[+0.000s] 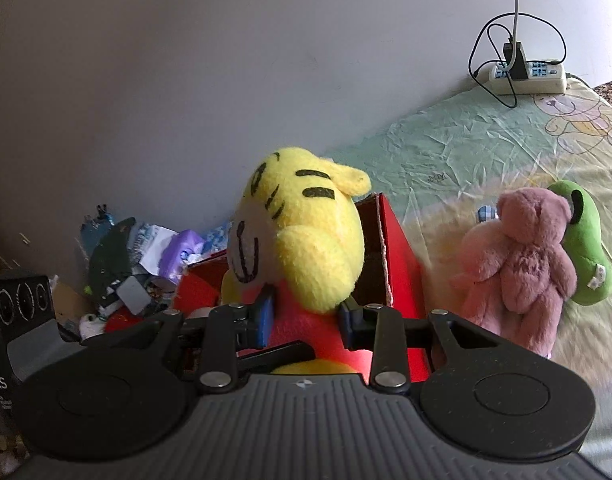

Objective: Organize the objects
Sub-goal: 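Lift the tiger plush with the right gripper and carry it to the box, then lower the tiger plush into the red box with the right gripper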

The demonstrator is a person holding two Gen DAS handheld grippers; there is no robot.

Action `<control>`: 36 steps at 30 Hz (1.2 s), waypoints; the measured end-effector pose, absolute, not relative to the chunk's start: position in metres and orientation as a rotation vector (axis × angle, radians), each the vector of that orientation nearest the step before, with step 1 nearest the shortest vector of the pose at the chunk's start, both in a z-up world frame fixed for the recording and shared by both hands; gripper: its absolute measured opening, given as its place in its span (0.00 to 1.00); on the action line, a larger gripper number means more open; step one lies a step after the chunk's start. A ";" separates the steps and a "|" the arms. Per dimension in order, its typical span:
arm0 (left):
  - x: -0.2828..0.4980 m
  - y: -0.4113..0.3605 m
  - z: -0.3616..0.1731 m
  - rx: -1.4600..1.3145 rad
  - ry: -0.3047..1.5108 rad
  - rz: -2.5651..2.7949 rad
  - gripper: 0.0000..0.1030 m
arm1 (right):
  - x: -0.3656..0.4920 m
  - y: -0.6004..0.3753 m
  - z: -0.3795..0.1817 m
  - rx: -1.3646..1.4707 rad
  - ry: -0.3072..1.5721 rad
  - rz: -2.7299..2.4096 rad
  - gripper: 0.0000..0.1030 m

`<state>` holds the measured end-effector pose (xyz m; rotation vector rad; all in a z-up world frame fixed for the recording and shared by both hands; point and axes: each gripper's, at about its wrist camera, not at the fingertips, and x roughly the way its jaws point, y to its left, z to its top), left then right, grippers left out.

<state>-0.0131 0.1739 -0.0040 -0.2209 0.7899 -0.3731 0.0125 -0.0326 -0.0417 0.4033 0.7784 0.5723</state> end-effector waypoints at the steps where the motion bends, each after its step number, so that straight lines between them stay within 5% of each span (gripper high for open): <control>1: -0.011 0.177 -0.007 -0.231 0.794 -0.376 0.80 | 0.014 -0.030 -0.043 0.393 0.777 0.567 0.33; 24: 0.018 0.197 -0.064 -0.226 0.916 -0.348 0.75 | 0.032 0.005 -0.071 0.221 0.886 0.432 0.30; 36: 0.023 0.190 -0.071 -0.173 0.959 -0.314 0.84 | 0.026 -0.004 -0.068 0.295 0.831 0.430 0.31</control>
